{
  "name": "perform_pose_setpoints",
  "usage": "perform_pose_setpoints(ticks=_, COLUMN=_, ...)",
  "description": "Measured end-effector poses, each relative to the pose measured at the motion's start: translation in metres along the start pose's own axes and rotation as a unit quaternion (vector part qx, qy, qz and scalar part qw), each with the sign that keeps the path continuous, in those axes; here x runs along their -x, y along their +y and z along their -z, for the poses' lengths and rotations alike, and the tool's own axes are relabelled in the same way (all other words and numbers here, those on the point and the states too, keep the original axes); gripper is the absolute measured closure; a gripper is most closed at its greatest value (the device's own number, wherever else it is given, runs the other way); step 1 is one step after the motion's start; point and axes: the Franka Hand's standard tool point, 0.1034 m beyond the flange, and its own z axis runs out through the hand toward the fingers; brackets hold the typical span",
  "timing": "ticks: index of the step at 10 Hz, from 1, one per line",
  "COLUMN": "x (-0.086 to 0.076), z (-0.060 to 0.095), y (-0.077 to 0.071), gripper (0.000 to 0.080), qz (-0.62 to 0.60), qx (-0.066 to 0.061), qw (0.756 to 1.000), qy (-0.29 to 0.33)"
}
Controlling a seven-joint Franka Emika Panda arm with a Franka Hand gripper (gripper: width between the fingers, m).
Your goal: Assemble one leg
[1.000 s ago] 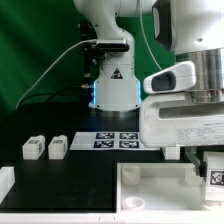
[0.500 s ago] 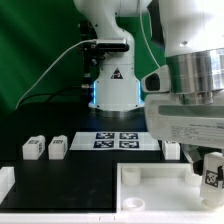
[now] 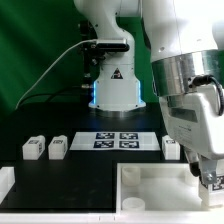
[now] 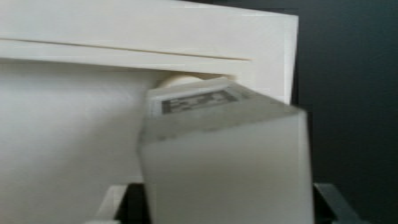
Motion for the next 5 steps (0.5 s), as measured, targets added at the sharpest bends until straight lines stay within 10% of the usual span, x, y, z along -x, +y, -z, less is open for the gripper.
perform_pose_setpoints(ticks=1, x=0.0000, z=0.0000, y=0.0000, gripper=0.0492, qz=0.000, qx=0.000, qw=1.000, qy=0.000)
perform_pose_setpoints(ticks=2, x=0.0000, z=0.0000, y=0.0000, gripper=0.0265, qz=0.000, qx=0.000, qw=1.000, qy=0.000)
perform_pose_setpoints(ticks=5, x=0.0000, z=0.0000, y=0.0000, gripper=0.0157, qz=0.000, qx=0.000, qw=1.000, qy=0.000)
